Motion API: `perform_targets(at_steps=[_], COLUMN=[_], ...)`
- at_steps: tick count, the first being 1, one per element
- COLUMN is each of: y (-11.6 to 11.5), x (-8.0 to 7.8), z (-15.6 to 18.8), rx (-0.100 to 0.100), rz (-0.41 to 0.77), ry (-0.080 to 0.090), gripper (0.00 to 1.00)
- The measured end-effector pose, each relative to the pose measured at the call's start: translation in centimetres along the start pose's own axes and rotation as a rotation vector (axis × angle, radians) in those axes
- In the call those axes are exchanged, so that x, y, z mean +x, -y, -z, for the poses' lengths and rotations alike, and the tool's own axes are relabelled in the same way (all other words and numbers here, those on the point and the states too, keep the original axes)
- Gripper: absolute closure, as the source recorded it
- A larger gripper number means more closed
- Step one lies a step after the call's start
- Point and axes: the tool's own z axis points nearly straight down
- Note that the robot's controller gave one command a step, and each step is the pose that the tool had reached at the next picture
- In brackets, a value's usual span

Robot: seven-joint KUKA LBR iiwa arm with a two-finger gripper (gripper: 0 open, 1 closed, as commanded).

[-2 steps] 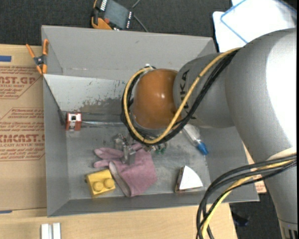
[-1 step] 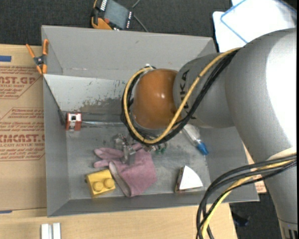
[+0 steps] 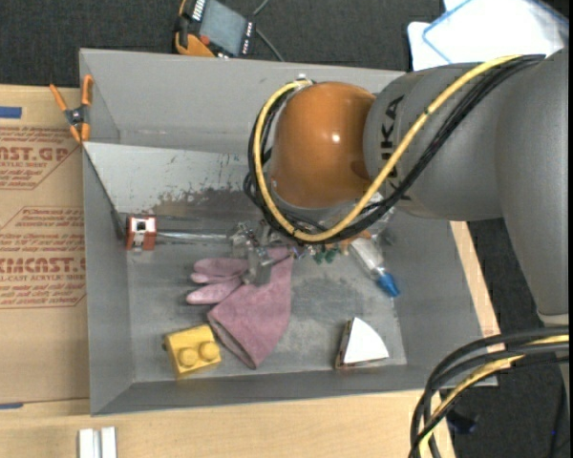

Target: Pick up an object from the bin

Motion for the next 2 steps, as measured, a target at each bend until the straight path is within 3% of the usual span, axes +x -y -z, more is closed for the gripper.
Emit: perform_targets(at_steps=[1,2], y=[-0.4,0.5], x=[0.6,0.0], z=[-6.4,3.2], rx=[-0.005,0.002], rz=[-0.005,0.007], ry=[-0.018,0.011], gripper=[1.0,1.0])
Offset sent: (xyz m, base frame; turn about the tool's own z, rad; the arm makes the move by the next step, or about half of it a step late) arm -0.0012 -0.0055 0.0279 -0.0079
